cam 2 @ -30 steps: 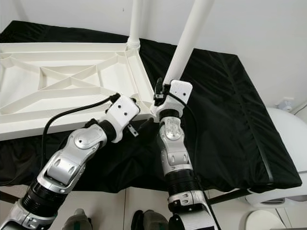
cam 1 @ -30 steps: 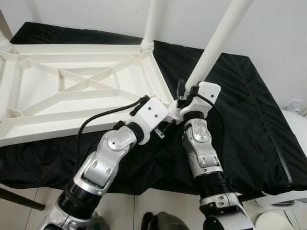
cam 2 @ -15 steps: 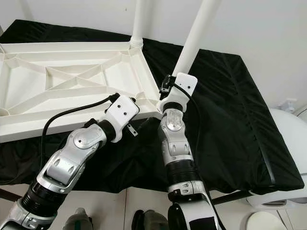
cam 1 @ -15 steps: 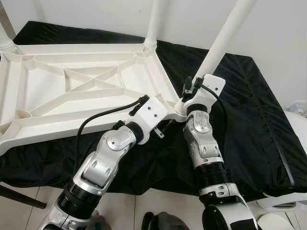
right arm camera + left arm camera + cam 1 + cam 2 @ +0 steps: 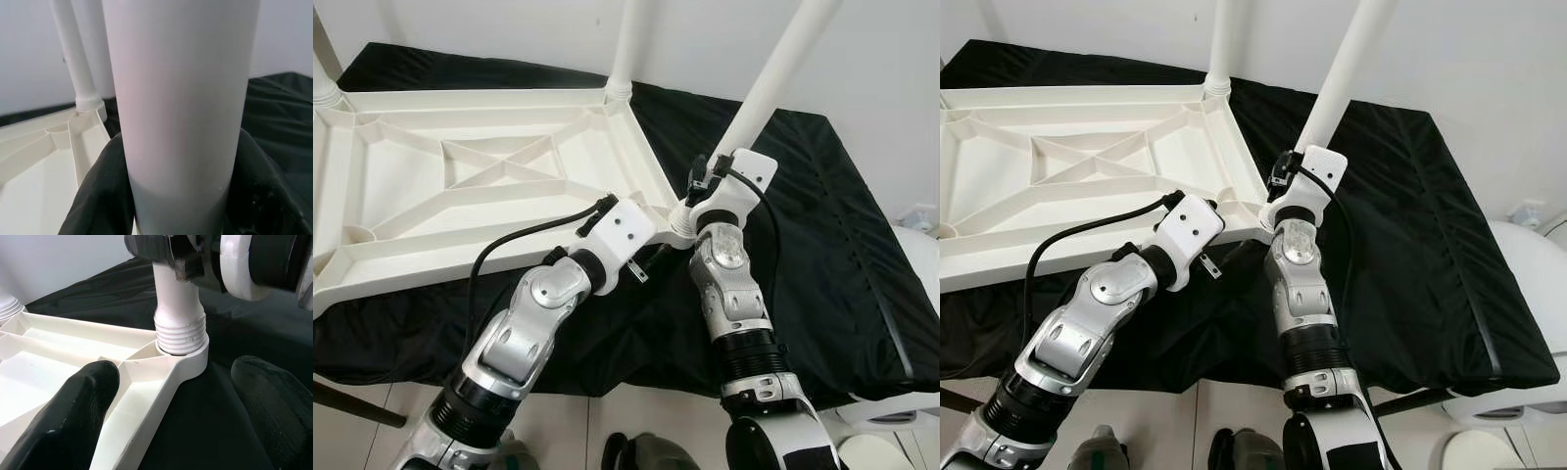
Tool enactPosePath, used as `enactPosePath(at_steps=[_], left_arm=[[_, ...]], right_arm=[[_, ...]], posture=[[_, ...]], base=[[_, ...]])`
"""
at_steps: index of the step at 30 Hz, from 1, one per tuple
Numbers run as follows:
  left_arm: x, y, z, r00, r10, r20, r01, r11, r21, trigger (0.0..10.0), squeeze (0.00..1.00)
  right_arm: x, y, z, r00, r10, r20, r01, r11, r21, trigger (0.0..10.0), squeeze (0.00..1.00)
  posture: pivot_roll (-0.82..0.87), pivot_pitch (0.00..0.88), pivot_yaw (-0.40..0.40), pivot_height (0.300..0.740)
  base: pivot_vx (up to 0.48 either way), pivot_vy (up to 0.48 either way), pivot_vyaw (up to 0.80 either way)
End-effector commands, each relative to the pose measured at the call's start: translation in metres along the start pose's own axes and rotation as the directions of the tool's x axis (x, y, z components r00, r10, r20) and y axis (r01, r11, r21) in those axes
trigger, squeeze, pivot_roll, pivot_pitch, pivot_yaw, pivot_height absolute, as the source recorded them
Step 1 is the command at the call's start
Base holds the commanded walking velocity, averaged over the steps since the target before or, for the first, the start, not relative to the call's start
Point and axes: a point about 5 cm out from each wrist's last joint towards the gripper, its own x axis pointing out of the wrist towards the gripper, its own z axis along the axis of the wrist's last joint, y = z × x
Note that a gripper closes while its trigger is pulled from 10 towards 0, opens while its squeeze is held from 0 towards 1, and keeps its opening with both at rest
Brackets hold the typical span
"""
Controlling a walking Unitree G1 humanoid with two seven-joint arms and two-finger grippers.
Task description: Building children table
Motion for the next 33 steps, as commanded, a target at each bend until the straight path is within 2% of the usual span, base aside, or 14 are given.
enactPosePath(at_steps=[1, 8, 12, 13, 15, 18, 19, 22, 26, 27, 28, 29, 31, 33], left_arm=[[0.002, -0.005, 0.004, 1.0, -0.018, 0.017, 0.018, 1.0, 0.005, 10.0, 0.0], [0.004, -0.006, 0.005, 0.999, -0.025, 0.024, 0.024, 1.0, 0.004, 10.0, 0.0], [0.004, -0.006, 0.006, 0.999, -0.022, 0.028, 0.022, 1.0, 0.005, 10.0, 0.0], [0.005, -0.003, 0.007, 0.999, -0.011, 0.031, 0.011, 1.0, 0.004, 10.0, 0.0], [0.005, -0.003, 0.007, 0.999, -0.011, 0.031, 0.011, 1.0, 0.004, 10.0, 0.0], [0.004, 0.018, 0.012, 0.998, 0.041, 0.055, -0.041, 0.999, -0.013, 10.0, 0.0], [0.004, 0.018, 0.012, 0.998, 0.041, 0.055, -0.041, 0.999, -0.013, 10.0, 0.0], [0.003, 0.035, 0.018, 0.994, 0.082, 0.074, -0.082, 0.997, 0.003, 10.0, 0.0], [0.003, 0.04, 0.02, 0.993, 0.089, 0.081, -0.09, 0.996, 0.015, 10.0, 0.0], [0.004, 0.044, 0.025, 0.99, 0.094, 0.101, -0.096, 0.995, 0.016, 10.0, 0.28], [0.004, 0.044, 0.025, 0.99, 0.094, 0.101, -0.096, 0.995, 0.016, 10.0, 0.28], [0.005, 0.047, 0.033, 0.987, 0.083, 0.136, -0.083, 0.997, 0.0, 10.0, 1.0], [0.005, 0.047, 0.033, 0.987, 0.083, 0.136, -0.083, 0.997, 0.0, 10.0, 1.0], [0.009, 0.048, 0.05, 0.977, 0.055, 0.205, -0.052, 0.998, -0.022, 10.0, 1.0]], right_arm=[[0.002, -0.001, 0.016, 0.997, 0.008, 0.082, -0.01, 1.0, 0.019, 10.0, 0.0], [0.01, 0.007, 0.057, 0.965, 0.071, 0.252, -0.08, 0.996, 0.025, 10.0, 0.0], [0.012, 0.007, 0.061, 0.959, 0.096, 0.268, -0.105, 0.994, 0.018, 10.0, 0.0], [0.014, 0.002, 0.058, 0.962, 0.101, 0.255, -0.106, 0.994, 0.007, 10.0, 0.0], [0.014, 0.002, 0.058, 0.962, 0.101, 0.255, -0.106, 0.994, 0.007, 10.0, 0.0], [0.021, -0.021, 0.041, 0.977, 0.138, 0.165, -0.13, 0.99, -0.056, 10.0, 0.0], [0.021, -0.021, 0.041, 0.977, 0.138, 0.165, -0.13, 0.99, -0.056, 10.0, 0.0], [0.026, -0.04, 0.031, 0.982, 0.167, 0.085, -0.159, 0.983, -0.089, 10.0, 0.0], [0.028, -0.047, 0.029, 0.983, 0.17, 0.065, -0.161, 0.98, -0.119, 10.0, 0.0], [0.03, -0.056, 0.025, 0.987, 0.16, 0.027, -0.155, 0.977, -0.149, 10.0, 0.0], [0.03, -0.056, 0.025, 0.987, 0.16, 0.027, -0.155, 0.977, -0.149, 10.0, 0.0], [0.032, -0.061, 0.022, 0.985, 0.175, -0.01, -0.174, 0.968, -0.179, 10.0, 0.0], [0.032, -0.061, 0.022, 0.985, 0.175, -0.01, -0.174, 0.968, -0.179, 10.0, 0.0], [0.034, -0.064, 0.018, 0.972, 0.227, -0.06, -0.234, 0.953, -0.192, 10.0, 0.0]], posture=[[0.11, 0.08, -0.141, 0.74], [0.1, 0.069, -0.144, 0.74], [0.1, 0.065, -0.148, 0.74], [0.1, 0.063, -0.148, 0.74], [0.1, 0.063, -0.148, 0.74], [0.11, 0.063, -0.15, 0.74], [0.11, 0.063, -0.15, 0.74], [0.1, 0.067, -0.147, 0.74], [0.11, 0.069, -0.148, 0.74], [0.1, 0.069, -0.144, 0.74], [0.1, 0.069, -0.144, 0.74], [0.1, 0.068, -0.14, 0.74], [0.1, 0.068, -0.14, 0.74], [0.1, 0.067, -0.138, 0.74]], base=[[0.0, 0.0, 0.0], [0.0, 0.0, 0.0], [0.0, 0.0, 0.0], [0.0, 0.0, 0.0], [0.0, 0.0, 0.0], [0.0, 0.0, 0.0], [0.0, 0.0, 0.0], [0.0, 0.0, 0.0], [0.0, 0.0, 0.0], [0.0, 0.0, 0.0], [0.0, 0.0, 0.0], [0.0, 0.0, 0.0], [0.0, 0.0, 0.0], [0.0, 0.0, 0.0]])
